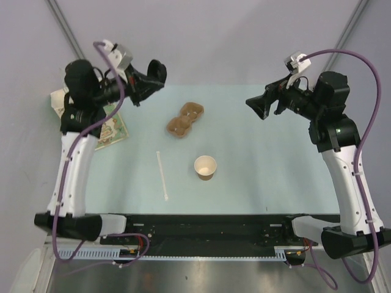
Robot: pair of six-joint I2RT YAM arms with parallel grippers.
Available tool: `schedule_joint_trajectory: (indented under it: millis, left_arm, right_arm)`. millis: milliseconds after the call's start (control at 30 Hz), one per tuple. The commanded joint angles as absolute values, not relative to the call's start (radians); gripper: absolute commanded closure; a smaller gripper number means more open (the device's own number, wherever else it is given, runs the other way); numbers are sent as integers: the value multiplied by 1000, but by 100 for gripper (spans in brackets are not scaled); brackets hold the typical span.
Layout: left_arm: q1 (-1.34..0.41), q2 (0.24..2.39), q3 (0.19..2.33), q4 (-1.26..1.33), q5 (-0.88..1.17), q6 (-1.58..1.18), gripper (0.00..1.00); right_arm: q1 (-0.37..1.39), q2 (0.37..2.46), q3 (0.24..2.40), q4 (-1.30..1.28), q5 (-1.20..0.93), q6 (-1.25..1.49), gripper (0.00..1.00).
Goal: Pack the takeout coffee
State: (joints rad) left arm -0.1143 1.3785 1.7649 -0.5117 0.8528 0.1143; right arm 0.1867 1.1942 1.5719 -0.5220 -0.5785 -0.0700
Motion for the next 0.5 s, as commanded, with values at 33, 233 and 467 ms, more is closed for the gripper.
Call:
schedule_joint_trajectory:
  millis: [33,233,467]
  left_arm:
    - [-130,1189,1335,507,1337,-612,100]
    - [-207,1149,1218,1045,1333,-1090,100]
    - [-285,1155,1218,1210,1233,-1341,100]
  right_arm:
    - [190,1095,1571,-342,-721,21,0]
    - [218,1037,1559,-227,-773,193,2]
    - [404,993,1531,-175,-674,37,9]
